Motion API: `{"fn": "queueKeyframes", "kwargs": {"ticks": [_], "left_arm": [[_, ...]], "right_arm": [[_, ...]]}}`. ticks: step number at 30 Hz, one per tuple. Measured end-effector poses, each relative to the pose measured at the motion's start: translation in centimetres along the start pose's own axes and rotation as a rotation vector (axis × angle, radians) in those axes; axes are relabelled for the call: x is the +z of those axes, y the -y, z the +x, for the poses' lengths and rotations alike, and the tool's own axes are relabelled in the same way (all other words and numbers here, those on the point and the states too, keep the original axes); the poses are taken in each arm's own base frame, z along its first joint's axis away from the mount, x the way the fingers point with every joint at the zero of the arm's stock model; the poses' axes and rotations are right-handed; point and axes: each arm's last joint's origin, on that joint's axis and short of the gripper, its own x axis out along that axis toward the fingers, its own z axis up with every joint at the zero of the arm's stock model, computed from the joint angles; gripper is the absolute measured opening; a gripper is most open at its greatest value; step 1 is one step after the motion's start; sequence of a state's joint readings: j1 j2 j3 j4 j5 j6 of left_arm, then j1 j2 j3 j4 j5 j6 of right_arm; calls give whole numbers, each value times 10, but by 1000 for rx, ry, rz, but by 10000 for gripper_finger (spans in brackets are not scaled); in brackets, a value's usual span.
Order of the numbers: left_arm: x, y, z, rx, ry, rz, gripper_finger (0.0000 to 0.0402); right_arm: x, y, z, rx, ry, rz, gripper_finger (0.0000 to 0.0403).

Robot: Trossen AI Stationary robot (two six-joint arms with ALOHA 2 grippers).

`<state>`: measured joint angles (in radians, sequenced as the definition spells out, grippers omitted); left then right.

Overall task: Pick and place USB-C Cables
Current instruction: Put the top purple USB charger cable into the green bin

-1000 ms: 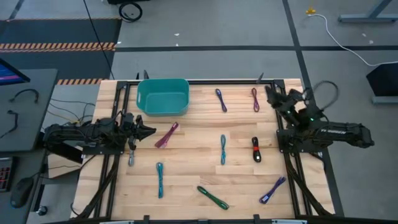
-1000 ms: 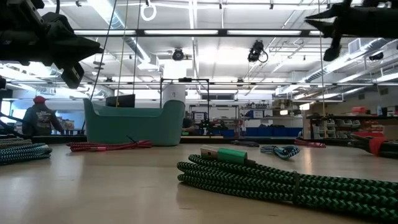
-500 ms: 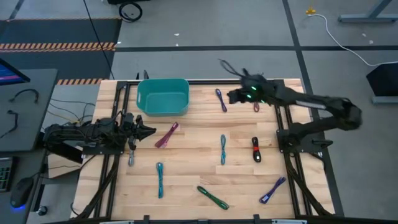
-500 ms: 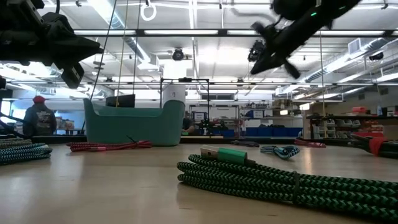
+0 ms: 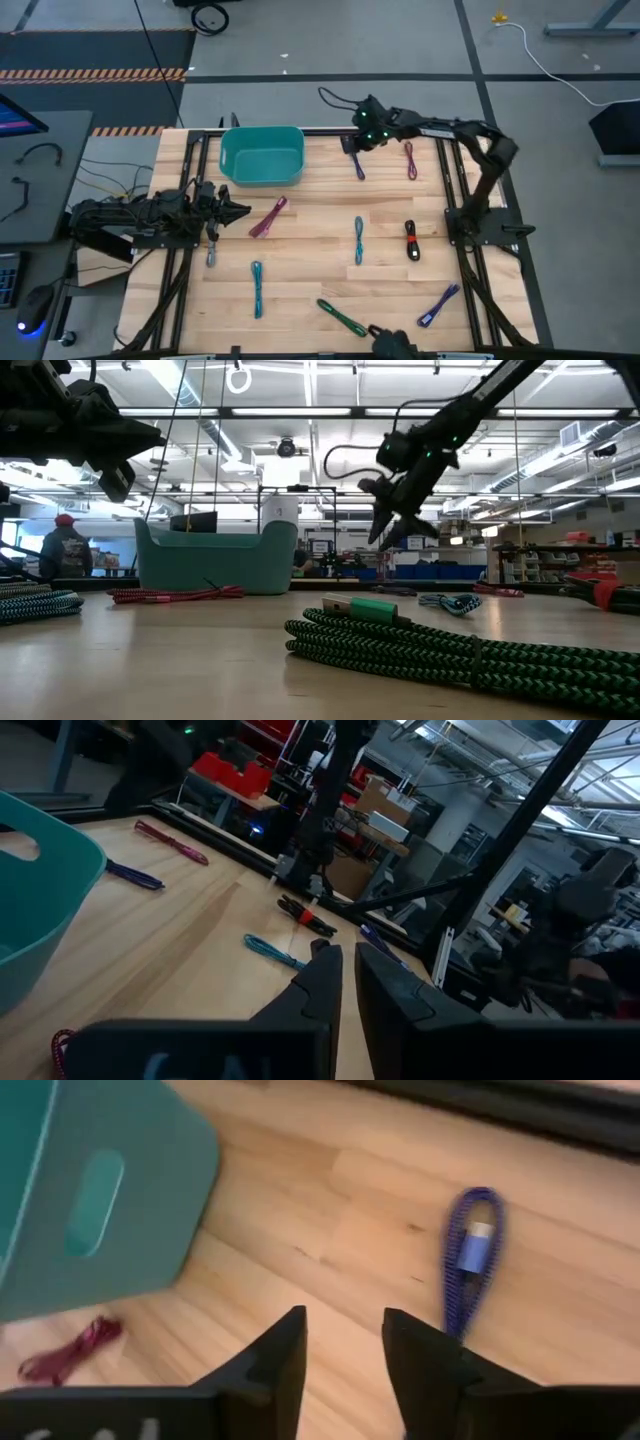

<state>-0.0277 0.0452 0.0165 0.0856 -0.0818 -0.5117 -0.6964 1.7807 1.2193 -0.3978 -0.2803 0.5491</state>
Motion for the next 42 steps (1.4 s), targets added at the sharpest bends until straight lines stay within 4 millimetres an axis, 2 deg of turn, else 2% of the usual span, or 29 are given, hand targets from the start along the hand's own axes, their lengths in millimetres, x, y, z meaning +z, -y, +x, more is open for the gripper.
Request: {"fn": "queueKeyframes", "kwargs": {"ticks": [4, 7, 11, 15, 21, 26, 30, 32, 36, 40, 42], "left_arm": [[0, 0, 0, 0, 0, 0, 34], [0, 0, 0, 0, 0, 0, 32], [0, 0, 0, 0, 0, 0, 36], [0, 0, 0, 0, 0, 0, 40], [0, 0, 0, 0, 0, 0, 36], [0, 0, 0, 0, 0, 0, 33], [0, 0, 0, 0, 0, 0, 37], [0, 0, 0, 0, 0, 0, 39], [0, 0, 0, 0, 0, 0, 40], [0, 0, 0, 1, 0, 0, 35], [0, 0, 0, 0, 0, 0, 33]], "right_arm": [[8, 14, 16, -6, -67, -22, 154], [11, 21, 20, -126, -71, 0, 151], [5, 31, 31, -266, -110, 32, 153], [-1, 34, 51, -275, -150, 6, 162], [-7, 26, 65, -292, -143, -94, 166], [-14, 21, 69, -369, -143, -187, 131], [-15, 20, 69, -353, -162, -247, 57], [-14, 19, 66, -338, -168, -293, 22], [-5, 10, 41, -294, -209, -325, 23], [33, -36, -3, -53, 5, -394, 17], [42, -58, -12, 30, 73, -432, 17]]}}
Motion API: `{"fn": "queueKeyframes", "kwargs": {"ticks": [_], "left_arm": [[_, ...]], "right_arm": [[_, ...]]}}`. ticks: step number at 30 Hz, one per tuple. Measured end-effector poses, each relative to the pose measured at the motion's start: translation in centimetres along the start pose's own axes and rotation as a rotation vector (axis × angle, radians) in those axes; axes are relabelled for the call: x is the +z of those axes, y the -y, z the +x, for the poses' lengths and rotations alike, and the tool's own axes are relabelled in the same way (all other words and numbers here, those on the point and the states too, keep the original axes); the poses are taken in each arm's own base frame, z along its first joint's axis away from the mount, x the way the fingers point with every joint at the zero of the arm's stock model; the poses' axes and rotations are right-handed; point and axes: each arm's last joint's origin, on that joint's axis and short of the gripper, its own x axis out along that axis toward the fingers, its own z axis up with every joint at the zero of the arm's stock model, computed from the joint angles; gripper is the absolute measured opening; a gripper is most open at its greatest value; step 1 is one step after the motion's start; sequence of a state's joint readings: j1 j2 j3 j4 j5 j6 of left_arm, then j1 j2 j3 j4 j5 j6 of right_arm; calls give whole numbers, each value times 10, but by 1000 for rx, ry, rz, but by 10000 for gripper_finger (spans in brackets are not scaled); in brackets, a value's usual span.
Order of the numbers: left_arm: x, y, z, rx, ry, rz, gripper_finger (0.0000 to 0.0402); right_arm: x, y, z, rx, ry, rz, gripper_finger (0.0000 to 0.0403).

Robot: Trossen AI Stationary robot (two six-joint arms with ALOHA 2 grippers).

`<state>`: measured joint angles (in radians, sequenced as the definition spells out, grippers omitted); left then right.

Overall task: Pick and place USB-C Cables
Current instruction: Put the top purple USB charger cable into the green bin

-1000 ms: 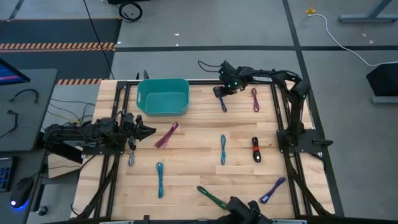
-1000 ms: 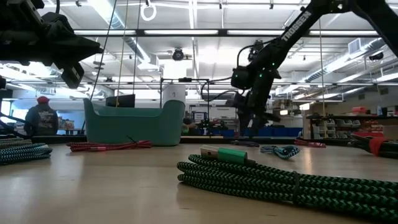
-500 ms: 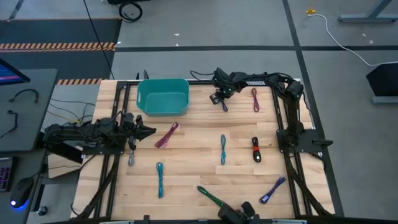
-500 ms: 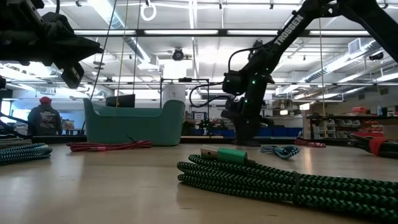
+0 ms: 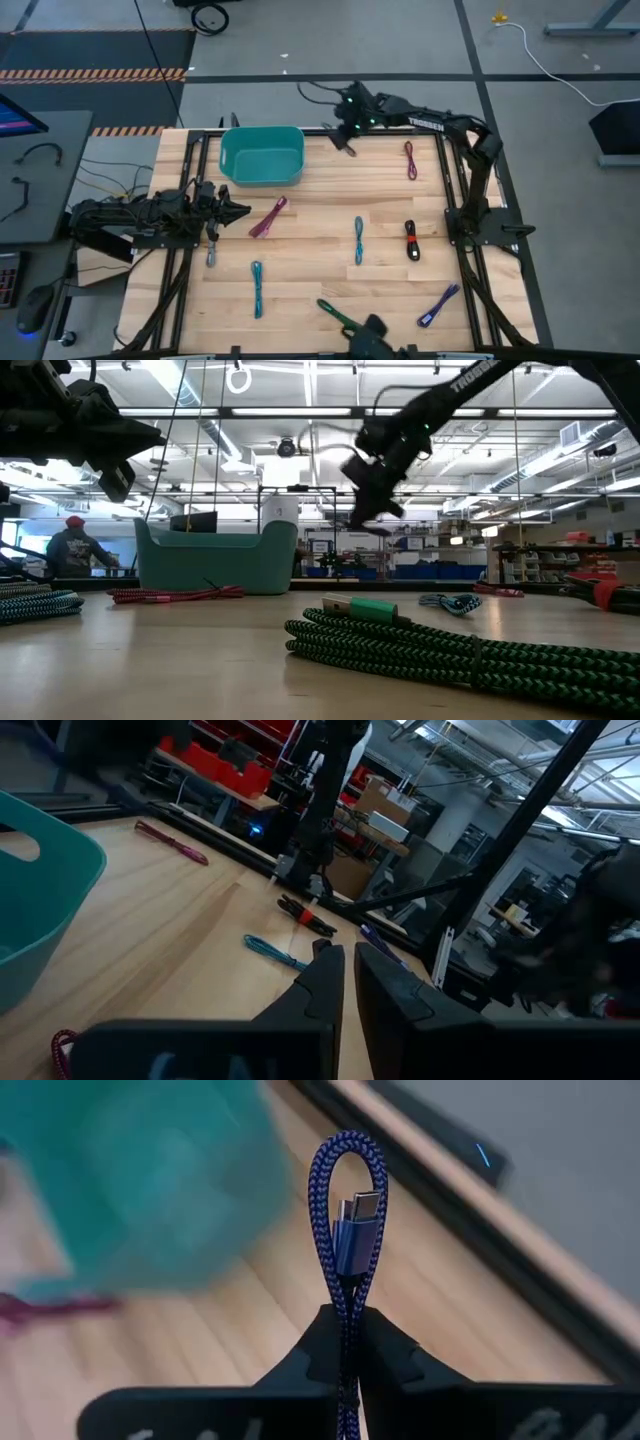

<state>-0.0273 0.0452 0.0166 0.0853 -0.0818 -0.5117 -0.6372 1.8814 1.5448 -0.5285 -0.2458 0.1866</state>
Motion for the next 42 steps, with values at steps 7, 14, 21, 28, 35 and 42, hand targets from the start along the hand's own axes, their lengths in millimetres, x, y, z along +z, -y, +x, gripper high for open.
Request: {"fn": "queueKeyframes", "kwargs": {"ticks": [7, 14, 21, 28, 35, 42], "left_arm": [[0, 0, 0, 0, 0, 0, 38], [0, 0, 0, 0, 0, 0, 37], [0, 0, 0, -1, 0, 0, 33], [0, 0, 0, 1, 0, 0, 40], [0, 0, 0, 0, -1, 0, 34], [0, 0, 0, 0, -1, 0, 37]], "right_arm": [[62, -72, -13, 220, 347, 25, 17], [75, -124, 32, 255, 460, -65, 17], [66, -127, 89, 194, 267, -237, 17], [56, -122, 116, 162, 113, -247, 48], [53, -120, 117, 149, 79, -241, 57], [53, -116, 116, 139, 54, -199, 88]]}}
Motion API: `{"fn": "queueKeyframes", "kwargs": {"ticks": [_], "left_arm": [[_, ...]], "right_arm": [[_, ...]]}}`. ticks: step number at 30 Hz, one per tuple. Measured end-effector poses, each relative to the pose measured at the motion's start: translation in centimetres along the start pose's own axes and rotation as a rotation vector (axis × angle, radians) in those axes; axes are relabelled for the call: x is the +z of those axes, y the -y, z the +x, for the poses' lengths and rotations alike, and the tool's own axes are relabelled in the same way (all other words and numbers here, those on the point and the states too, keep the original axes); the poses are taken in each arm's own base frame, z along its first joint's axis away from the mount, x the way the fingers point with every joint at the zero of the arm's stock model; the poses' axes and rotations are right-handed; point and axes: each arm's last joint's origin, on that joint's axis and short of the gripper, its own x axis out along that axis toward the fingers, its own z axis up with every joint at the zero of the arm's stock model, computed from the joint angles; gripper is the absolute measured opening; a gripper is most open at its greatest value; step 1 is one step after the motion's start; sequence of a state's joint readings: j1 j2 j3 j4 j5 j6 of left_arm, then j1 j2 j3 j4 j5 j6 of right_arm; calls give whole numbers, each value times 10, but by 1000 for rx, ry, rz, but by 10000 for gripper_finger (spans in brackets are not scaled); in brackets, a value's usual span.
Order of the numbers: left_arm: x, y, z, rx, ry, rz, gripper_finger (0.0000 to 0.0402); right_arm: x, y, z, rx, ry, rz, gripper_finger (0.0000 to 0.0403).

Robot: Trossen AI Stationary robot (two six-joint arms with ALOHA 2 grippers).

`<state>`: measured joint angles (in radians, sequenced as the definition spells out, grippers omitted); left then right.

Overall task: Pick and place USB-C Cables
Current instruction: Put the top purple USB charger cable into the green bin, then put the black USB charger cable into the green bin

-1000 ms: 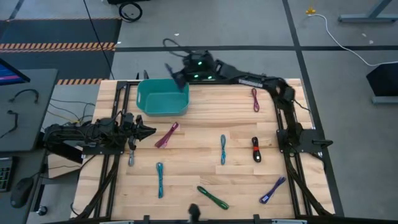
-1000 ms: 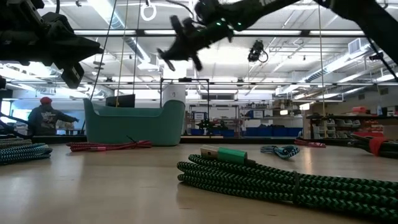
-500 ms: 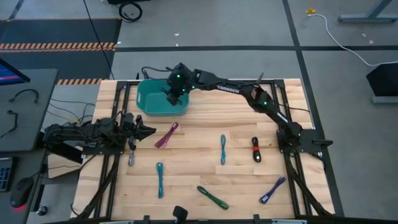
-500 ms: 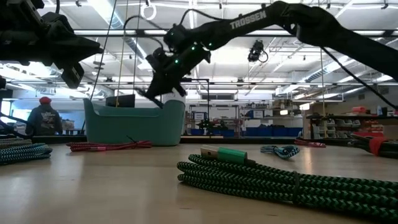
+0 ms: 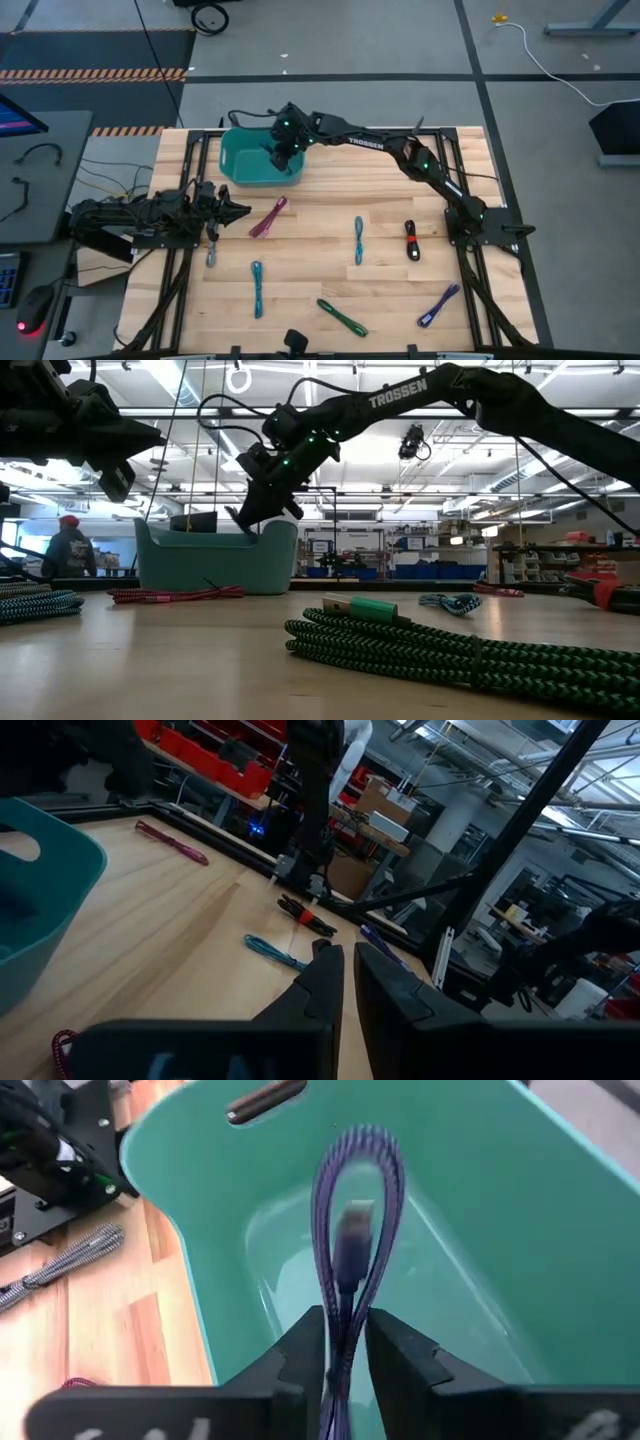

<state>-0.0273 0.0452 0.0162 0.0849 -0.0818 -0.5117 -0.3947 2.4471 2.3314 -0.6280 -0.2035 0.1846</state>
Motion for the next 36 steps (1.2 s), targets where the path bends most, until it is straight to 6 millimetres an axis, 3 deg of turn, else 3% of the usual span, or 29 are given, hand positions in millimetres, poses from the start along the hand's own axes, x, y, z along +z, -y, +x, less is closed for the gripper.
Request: {"fn": "queueKeyframes", "kwargs": {"ticks": [7, 13, 20, 28, 36], "left_arm": [[0, 0, 0, 0, 0, 0, 39], [0, 0, 0, 0, 0, 0, 33], [0, 0, 0, 0, 0, 0, 38], [0, 0, 0, 0, 0, 0, 36], [0, 0, 0, 0, 1, 0, 36]], "right_arm": [[7, 4, -23, -21, -19, 39, 140], [29, -13, -81, -22, 48, -14, 144], [24, -38, -141, -203, -48, -158, 132], [-15, -34, -166, -253, -177, -82, 126], [-89, -35, -198, -327, -250, 138, 126]]}}
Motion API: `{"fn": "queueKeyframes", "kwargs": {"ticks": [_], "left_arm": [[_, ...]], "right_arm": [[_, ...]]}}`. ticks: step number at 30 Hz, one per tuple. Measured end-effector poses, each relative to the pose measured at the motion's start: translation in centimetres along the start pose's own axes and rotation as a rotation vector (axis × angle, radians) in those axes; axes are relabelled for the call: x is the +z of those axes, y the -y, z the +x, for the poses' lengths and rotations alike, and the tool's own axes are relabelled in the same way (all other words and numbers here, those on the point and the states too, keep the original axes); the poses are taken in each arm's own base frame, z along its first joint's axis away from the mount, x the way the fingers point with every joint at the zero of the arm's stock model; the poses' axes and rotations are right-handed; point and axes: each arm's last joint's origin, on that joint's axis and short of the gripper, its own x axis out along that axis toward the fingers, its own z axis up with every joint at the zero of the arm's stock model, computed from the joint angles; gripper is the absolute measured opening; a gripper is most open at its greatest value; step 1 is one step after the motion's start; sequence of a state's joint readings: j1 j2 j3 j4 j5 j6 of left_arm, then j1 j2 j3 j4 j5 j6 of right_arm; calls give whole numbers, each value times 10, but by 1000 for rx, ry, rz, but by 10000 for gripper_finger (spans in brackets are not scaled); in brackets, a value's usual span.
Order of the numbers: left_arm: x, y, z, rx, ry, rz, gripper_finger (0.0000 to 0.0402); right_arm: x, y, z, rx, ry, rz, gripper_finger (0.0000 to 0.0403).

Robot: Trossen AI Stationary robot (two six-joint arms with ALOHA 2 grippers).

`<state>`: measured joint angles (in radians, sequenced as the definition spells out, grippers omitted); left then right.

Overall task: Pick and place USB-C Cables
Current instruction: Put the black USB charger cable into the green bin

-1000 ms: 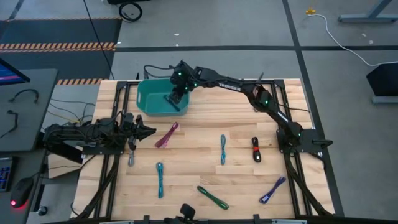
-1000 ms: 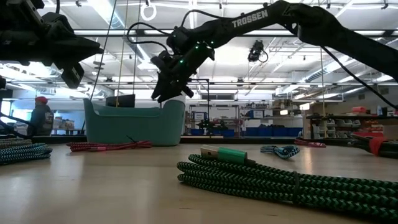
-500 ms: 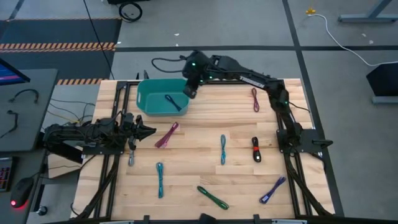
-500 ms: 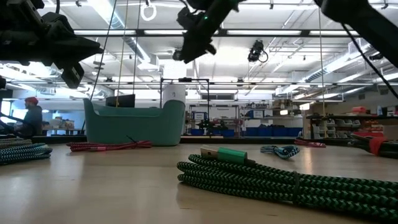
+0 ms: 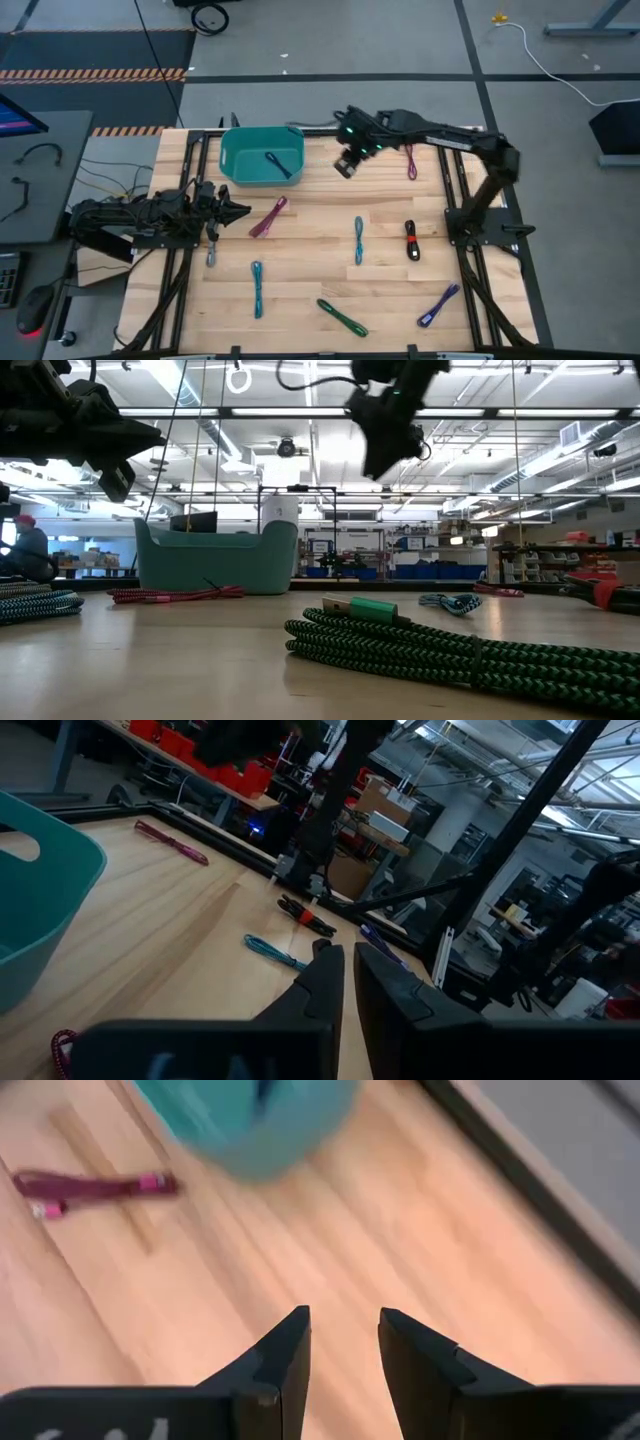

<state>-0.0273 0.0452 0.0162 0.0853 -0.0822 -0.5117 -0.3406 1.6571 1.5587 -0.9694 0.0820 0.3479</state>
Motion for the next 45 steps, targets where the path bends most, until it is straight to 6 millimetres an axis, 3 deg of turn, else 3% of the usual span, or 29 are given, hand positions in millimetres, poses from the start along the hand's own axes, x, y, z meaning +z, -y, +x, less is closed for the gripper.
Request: {"fn": "queueKeyframes", "kwargs": {"ticks": [9, 15, 19, 27, 32, 38, 42, 45], "left_arm": [[0, 0, 0, 0, 0, 0, 37], [0, 0, 0, 0, 0, 0, 32], [0, 0, 0, -1, 0, 0, 37], [0, 0, 0, 3, 3, 0, 37], [5, 0, 0, 48, 79, -6, 32], [7, 1, 0, 54, 109, -10, 38], [16, 5, -1, 3, 196, -44, 40], [27, 11, -5, -82, 311, -187, 39]], "right_arm": [[-102, 15, 5, 67, -331, 368, 127], [-157, 19, 22, 71, -578, 517, 131], [-185, 15, 32, 28, -695, 575, 157], [-213, 7, 40, -77, -749, 614, 238], [-231, 13, 57, -114, -698, 641, 246], [-244, 20, 73, -154, -577, 707, 214], [-250, 24, 78, -140, -559, 707, 160], [-250, 24, 79, -134, -549, 664, 106]]}}
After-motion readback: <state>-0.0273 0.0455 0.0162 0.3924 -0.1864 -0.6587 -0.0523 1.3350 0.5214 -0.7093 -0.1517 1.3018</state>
